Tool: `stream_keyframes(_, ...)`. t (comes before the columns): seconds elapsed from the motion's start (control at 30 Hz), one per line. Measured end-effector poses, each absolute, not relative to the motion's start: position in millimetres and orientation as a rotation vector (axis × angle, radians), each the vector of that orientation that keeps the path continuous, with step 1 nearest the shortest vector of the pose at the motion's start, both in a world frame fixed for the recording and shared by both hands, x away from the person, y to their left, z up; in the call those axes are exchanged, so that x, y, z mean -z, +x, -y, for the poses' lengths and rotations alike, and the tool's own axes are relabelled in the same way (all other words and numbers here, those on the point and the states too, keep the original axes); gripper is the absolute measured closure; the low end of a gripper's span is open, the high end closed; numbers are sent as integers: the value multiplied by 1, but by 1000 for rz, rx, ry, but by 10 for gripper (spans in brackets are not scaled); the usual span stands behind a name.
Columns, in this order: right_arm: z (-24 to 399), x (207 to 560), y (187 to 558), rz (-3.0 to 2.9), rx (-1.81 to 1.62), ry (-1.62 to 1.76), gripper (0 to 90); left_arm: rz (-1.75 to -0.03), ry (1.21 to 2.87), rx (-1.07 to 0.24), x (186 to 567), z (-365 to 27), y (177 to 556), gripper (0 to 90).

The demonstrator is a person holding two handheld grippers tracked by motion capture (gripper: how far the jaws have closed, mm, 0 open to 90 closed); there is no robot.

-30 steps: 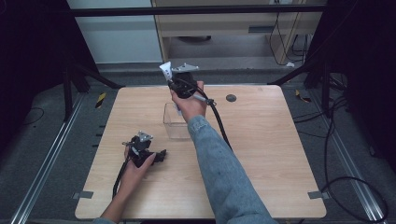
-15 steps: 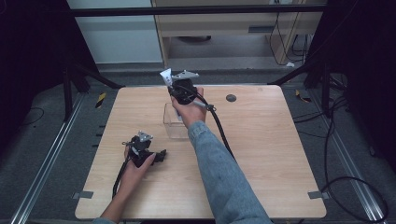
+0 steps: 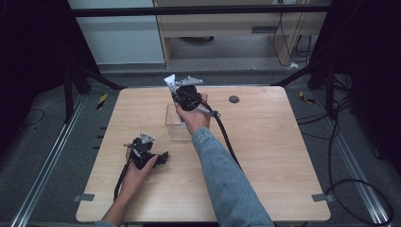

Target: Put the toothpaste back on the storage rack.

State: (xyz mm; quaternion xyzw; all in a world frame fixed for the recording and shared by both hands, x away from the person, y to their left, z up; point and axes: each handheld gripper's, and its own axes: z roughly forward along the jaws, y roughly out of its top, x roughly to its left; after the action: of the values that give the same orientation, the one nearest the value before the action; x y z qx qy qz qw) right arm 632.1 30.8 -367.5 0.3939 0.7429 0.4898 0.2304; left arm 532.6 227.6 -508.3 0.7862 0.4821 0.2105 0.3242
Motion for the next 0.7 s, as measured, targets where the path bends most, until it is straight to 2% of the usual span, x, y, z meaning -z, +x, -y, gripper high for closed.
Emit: stream_keyframes(0.7,-36,381,625,-2064,-1335,1070,791,-1266,2061,-551,508,-227,533,0)
